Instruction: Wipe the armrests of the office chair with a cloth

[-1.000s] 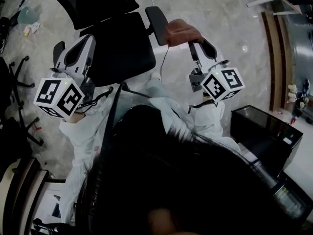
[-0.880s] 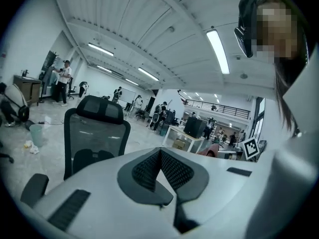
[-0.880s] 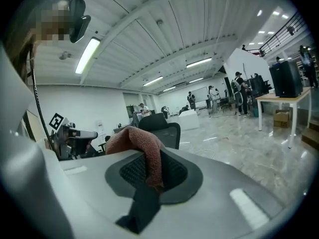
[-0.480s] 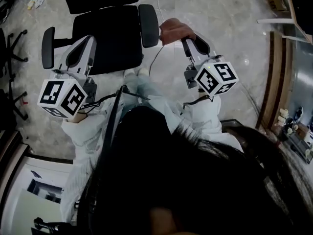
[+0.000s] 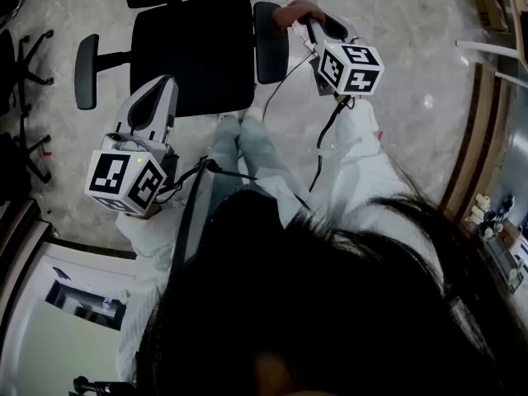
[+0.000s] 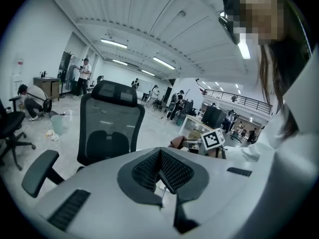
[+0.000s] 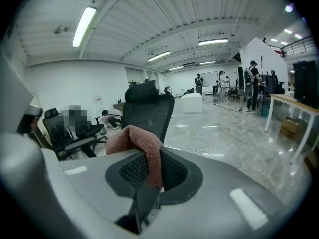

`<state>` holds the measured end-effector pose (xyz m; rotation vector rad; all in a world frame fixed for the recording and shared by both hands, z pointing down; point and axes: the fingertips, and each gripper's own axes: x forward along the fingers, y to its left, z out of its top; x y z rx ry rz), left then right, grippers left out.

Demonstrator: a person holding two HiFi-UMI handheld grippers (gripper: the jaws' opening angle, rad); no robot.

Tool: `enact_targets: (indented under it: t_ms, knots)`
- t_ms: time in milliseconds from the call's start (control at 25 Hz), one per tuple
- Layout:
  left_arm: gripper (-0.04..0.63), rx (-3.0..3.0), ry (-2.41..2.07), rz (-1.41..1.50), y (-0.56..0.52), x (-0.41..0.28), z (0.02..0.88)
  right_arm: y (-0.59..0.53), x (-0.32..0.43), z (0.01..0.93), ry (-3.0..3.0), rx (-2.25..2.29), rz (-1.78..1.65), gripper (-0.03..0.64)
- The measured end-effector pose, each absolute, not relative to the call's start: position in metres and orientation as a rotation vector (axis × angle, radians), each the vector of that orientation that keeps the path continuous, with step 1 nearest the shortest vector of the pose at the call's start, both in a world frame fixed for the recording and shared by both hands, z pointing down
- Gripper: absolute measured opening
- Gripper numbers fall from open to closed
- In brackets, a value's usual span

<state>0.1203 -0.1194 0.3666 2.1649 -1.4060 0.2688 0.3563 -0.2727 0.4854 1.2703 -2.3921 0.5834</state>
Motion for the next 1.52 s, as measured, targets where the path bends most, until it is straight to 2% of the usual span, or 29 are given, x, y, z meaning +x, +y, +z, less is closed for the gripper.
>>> enact_targets:
  t_ms: [280,520,680,920,1280,1520]
  knots:
    - [0.003,2.059,-1.437,0.346,-0.113,0.098,0.418,-0.361,0.317,0.586,-2.198,1.231,0.496,0.044]
    - [0.003,2.051,-1.444,0.357,-0.111,0.093,0.428,-0.326,0.288,0.65,-2.075,0.956,0.461,0.043]
    - [0.003,2.08,-1.422,0.349,-0.109,0.099,0.426,-0.293,0.285,0.651,-2.039,0.818,0.377,0.043]
    - [0.003,2.15,-1.392,0.336,-0.117,0.113,0.415,-0.225,0.294,0.64,-2.025,0.65,0.473,0.043]
    - [0.003,2.246,-1.314,0.287,-0.127,0.132,0.391,-0.107,0.302,0.613,-2.081,0.599,0.53,0.043]
    - [0.003,2.259,-1.256,0.305,-0.13,0.149,0.396,-0.075,0.309,0.613,-2.073,0.55,0.513,0.043]
